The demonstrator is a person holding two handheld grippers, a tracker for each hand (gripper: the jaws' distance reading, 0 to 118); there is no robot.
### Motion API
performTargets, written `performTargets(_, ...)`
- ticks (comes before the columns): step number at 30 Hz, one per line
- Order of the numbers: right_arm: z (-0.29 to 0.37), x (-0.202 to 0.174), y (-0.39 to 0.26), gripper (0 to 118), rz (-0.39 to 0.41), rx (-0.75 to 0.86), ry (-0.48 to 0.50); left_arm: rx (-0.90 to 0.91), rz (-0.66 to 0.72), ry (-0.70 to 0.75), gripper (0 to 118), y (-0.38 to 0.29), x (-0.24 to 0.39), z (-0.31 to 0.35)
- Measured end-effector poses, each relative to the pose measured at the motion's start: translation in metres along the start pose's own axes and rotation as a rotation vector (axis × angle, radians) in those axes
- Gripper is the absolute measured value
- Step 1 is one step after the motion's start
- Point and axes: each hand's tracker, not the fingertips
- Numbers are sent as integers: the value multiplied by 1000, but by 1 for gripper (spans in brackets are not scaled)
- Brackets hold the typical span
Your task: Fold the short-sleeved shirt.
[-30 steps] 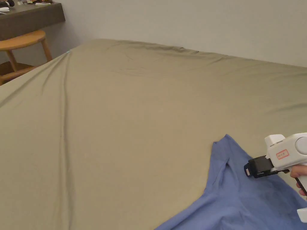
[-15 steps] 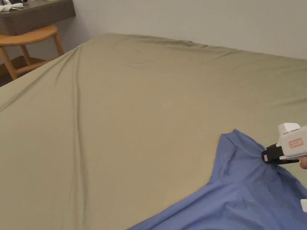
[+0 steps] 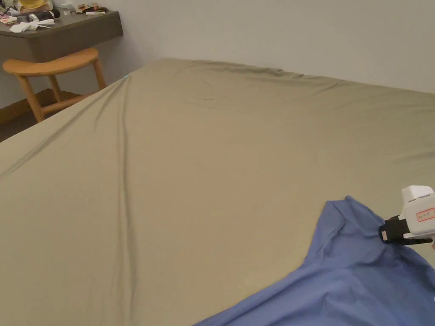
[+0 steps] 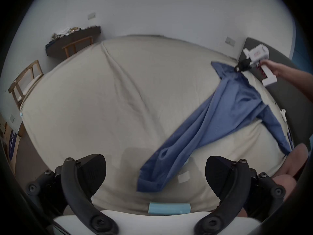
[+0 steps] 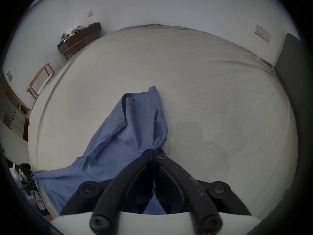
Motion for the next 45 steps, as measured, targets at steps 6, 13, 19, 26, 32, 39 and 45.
performTargets(6, -9, 2, -1, 4, 1, -10, -8, 33, 10, 4, 31, 0, 4, -8)
performTargets(13, -6, 6, -3, 4, -24, -1, -6, 71, 68, -17, 7, 13, 2, 7)
performTargets(19, 33, 12, -3, 4, -64, 72, 9, 202, 61, -51, 7, 36, 20, 52)
performTargets(26, 154, 18, -21, 4, -182, 344, 72, 410, 134, -84, 6, 74, 34, 102)
performTargets(32, 306, 24, -55, 4, -204, 590, 64, 581, 129, -99, 6, 117, 47, 158)
performTargets(39, 497, 13, -126, 4, -232, 886, 33, 806, 107, -138, 6, 179, 74, 264)
performTargets(45, 642, -26, -201, 4, -230, 1137, -52, 982, 65, -171, 6, 208, 87, 368)
